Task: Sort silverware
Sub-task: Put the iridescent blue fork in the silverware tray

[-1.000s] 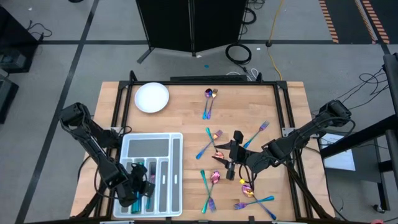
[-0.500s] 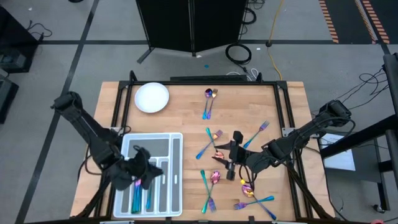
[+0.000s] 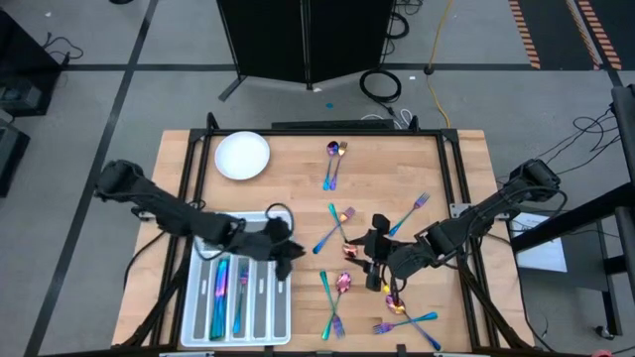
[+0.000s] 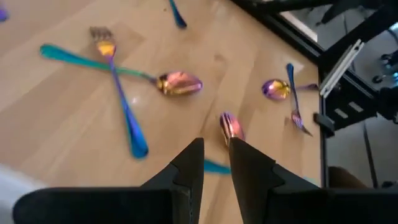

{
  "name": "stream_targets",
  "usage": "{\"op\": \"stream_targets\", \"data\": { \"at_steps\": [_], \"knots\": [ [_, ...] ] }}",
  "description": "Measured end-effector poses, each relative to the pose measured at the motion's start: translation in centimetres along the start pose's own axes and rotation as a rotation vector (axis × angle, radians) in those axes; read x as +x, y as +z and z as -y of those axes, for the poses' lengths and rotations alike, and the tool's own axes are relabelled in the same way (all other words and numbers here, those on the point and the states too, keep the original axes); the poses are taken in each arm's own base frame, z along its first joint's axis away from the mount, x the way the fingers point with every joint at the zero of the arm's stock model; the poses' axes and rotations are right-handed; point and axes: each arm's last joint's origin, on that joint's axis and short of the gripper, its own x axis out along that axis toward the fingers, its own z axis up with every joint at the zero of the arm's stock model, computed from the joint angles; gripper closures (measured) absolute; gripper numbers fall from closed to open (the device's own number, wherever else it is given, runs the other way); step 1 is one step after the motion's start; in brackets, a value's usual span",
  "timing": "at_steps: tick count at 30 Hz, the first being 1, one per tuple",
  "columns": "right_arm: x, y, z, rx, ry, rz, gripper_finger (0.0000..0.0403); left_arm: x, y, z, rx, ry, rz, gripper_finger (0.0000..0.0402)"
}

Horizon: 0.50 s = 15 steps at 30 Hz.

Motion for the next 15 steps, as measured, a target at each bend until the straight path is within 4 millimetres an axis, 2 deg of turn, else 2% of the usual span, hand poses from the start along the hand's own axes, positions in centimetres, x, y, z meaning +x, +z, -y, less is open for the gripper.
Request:
{"op": "stream_targets", "data": {
  "at_steps": [3,7,15],
  "knots": [
    [-0.6,-0.1,0.6,-0.026,-0.027,-0.036,0.0218,1.9,0.6,-1.0,0.001,0.003,0.025,0.0324],
    [-1.7,-1.0,1.5,-0.072,-0.162,-0.097,0.0218,3.9,1.4,-2.3,-0.008,0.082,0.012,0.0324],
    [-1.6,-3.1,4.0,-0.087,-0.381,-0.282,0.0218,8.2,4.9,-3.2,0.041,0.18,-0.106,0.0324]
  ]
}}
